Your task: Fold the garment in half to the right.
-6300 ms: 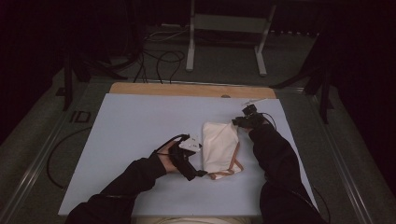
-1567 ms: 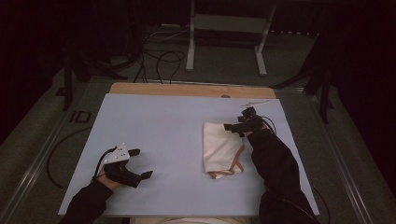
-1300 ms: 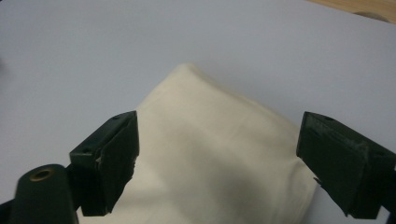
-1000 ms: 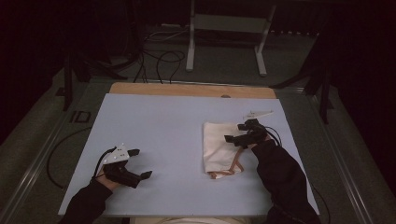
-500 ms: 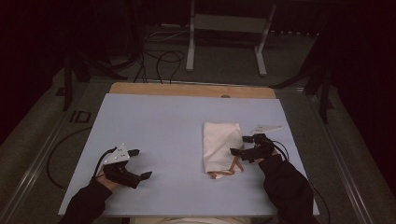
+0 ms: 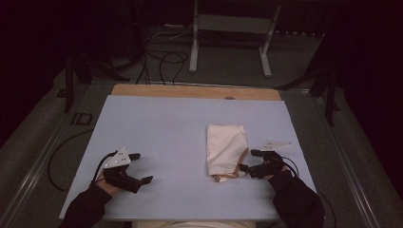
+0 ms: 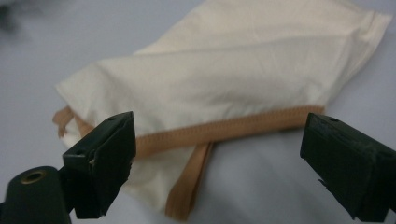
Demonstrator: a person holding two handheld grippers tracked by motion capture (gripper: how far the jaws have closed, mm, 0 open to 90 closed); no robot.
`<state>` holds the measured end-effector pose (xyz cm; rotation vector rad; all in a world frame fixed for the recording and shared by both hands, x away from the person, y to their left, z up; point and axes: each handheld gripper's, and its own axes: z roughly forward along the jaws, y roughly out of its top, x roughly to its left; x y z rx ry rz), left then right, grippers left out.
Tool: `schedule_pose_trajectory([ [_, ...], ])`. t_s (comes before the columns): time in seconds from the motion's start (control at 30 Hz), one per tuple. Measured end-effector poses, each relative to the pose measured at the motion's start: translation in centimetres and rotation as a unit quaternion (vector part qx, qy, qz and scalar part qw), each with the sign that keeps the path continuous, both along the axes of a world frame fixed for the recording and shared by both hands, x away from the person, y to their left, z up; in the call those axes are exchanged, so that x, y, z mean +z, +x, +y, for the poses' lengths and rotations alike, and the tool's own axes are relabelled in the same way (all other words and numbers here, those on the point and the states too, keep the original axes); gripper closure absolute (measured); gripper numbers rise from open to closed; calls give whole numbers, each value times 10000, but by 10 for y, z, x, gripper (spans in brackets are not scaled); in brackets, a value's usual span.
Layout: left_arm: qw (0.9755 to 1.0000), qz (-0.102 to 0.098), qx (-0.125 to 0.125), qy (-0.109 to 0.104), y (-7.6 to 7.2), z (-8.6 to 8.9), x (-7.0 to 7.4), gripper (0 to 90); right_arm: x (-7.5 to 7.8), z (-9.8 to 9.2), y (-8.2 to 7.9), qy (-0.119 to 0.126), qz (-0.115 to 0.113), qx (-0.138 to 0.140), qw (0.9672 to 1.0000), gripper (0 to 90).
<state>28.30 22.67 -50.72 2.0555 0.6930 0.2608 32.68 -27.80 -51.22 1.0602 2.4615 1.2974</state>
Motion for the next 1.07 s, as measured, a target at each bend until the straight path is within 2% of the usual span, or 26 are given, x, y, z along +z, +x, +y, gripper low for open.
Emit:
schedule_pose_trajectory([
  [0.1, 10000, -17, 56, -6, -1, 3, 1, 1, -3, -3, -6, -25, 61, -45, 10000, 97],
  [0.23, 9999, -20, 136, -37, -2, 7, 1, 1, -7, -9, -17, 42, 73, -242, 9997, 97],
  [0.4, 9999, 34, 126, -5, -2, 6, -3, 1, -7, -14, -30, -215, -50, -309, 9993, 97],
  [0.43, 9999, 34, 128, -4, -2, 6, -3, 1, -7, -15, -33, -183, -48, -354, 9992, 97],
  [0.5, 9999, 33, 117, -13, -2, 6, -3, 1, -7, -17, -34, -135, 8, -373, 9992, 97],
  [0.57, 9999, 17, 99, -26, -2, 5, -3, 1, -6, -17, -34, -214, -45, -428, 9988, 97],
  [0.77, 9999, -1, 132, -51, -3, 5, -3, 1, -6, -18, -33, -225, -67, -428, 9988, 98],
  [1.07, 9998, -18, 177, -83, -3, 6, -2, 1, -4, -14, -34, -345, -125, -352, 9987, 98],
])
